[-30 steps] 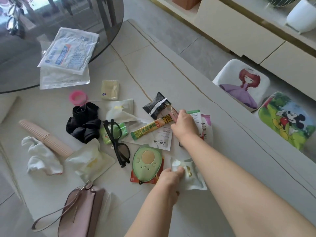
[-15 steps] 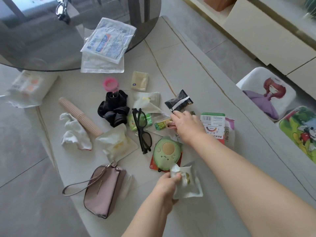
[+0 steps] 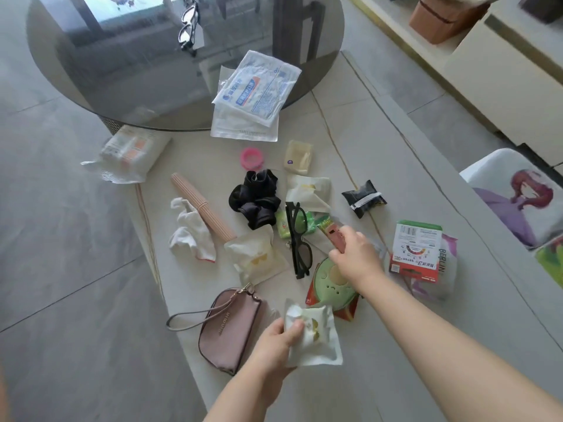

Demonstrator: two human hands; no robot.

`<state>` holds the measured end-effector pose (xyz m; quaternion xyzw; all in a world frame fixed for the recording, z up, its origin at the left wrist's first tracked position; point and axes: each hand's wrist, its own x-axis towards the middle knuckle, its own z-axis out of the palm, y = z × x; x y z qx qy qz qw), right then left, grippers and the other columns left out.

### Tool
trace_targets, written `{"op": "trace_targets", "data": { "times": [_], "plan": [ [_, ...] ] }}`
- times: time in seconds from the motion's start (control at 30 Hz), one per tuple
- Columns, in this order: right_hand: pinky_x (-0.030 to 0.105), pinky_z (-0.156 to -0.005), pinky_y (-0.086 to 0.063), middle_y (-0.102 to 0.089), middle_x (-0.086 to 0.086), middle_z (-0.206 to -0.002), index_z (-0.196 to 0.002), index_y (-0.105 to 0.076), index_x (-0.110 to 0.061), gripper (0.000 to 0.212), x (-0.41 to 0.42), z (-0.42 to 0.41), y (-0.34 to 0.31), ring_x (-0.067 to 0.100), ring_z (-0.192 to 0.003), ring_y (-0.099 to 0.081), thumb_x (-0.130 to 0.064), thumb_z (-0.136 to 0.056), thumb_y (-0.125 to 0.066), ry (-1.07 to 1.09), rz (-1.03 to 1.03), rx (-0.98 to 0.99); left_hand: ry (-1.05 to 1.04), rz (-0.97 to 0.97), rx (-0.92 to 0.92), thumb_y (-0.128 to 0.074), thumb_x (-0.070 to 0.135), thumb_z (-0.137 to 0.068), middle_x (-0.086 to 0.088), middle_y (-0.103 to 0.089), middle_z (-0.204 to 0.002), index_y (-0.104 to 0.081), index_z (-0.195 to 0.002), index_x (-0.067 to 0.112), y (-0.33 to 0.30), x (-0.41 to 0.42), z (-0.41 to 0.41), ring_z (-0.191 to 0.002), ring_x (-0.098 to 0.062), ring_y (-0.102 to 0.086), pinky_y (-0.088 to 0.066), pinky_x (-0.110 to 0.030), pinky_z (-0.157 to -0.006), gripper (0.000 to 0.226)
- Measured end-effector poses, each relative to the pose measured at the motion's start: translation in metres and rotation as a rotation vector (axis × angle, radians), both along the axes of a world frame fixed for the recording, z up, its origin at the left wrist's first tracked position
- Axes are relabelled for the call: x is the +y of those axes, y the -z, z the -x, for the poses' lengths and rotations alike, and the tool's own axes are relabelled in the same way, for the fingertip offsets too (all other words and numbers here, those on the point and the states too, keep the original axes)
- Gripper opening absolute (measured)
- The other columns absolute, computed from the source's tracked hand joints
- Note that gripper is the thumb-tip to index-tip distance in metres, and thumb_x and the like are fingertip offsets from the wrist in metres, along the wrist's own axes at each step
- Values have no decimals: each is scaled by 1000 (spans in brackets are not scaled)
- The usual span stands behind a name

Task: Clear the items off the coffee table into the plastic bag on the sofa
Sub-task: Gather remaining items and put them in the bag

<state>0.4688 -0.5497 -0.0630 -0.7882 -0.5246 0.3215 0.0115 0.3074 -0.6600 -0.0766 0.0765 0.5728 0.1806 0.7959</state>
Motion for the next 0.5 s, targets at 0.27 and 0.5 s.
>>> {"op": "trace_targets", "data": {
  "times": [0.27, 0.5],
  "plan": [
    [34, -74, -41, -59, 10, -116, -115, -47, -10, 52, 8, 66, 15, 30, -107, -57, -46, -82, -64, 184, 77, -19, -32, -49, 1, -51, 15, -96, -9, -69, -93, -60, -111, 5, 0, -2, 26, -74, -17, -64, -53, -25, -64, 21],
    [32, -66, -46, -61, 5, -80, -87, -62, -14, 16, -12, 45, -2, 23, -72, -56, -27, -79, -68, 342, 33, 436, -106, -40, 1, -50, 15, -96, -8, -68, -92, -59, -111, 6, -7, -13, 38, -75, -17, -63, -51, -26, -67, 20]
  ]
}}
